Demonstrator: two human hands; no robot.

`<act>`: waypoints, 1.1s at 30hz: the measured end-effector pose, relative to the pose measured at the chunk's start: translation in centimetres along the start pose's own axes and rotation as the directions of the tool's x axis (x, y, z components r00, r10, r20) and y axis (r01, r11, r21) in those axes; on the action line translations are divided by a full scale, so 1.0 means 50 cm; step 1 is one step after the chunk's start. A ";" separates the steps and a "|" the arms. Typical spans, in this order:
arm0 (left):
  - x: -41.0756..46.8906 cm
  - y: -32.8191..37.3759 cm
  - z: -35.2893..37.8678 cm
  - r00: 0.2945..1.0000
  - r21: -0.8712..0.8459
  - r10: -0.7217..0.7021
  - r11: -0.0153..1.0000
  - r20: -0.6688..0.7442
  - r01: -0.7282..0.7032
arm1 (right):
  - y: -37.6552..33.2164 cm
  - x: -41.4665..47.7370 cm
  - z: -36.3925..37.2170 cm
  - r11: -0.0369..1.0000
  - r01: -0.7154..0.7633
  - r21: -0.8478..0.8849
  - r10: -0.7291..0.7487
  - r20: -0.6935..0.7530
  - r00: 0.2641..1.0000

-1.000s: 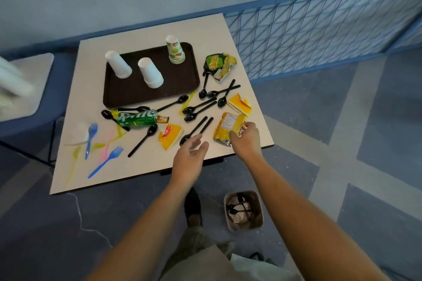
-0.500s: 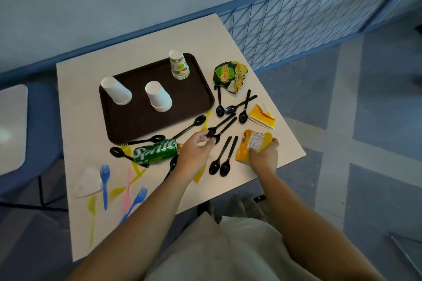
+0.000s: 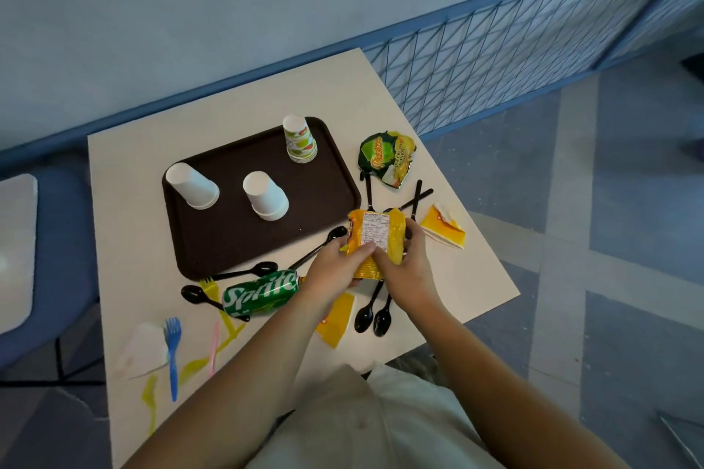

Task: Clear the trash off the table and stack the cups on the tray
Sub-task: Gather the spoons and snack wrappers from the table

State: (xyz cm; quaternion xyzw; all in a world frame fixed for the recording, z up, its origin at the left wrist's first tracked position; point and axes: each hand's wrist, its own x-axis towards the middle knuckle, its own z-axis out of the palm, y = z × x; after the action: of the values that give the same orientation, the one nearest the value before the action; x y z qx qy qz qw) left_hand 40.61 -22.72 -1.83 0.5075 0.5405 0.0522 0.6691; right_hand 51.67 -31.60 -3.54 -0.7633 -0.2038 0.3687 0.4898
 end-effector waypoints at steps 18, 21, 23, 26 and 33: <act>0.044 0.065 -0.013 0.982 -0.089 0.075 0.992 -0.175 -0.092 | -0.005 0.192 -0.151 0.634 0.043 -0.772 -0.088 -0.017 0.996; 0.044 0.063 -0.013 0.980 -0.084 0.071 0.993 -0.183 -0.087 | 0.028 0.213 -0.179 0.498 0.019 -0.867 0.017 0.032 0.999; 0.043 0.060 -0.012 0.980 -0.097 0.065 0.992 -0.188 -0.084 | 0.051 0.219 -0.187 0.423 0.049 -0.905 0.078 0.091 0.993; 0.041 0.052 -0.012 0.981 -0.098 0.050 0.993 -0.185 -0.069 | 0.078 0.217 -0.187 0.333 0.094 -0.938 0.122 0.142 0.982; 0.034 0.044 -0.012 0.986 -0.087 0.038 0.995 -0.162 -0.053 | 0.109 0.203 -0.186 0.333 0.115 -0.936 0.097 0.155 0.983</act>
State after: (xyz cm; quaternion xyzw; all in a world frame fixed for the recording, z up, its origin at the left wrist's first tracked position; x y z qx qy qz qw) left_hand 41.91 -20.22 -1.30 0.4828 0.5777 0.1328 0.6446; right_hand 65.04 -32.71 -9.80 -0.8671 -0.4274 0.2487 -0.0601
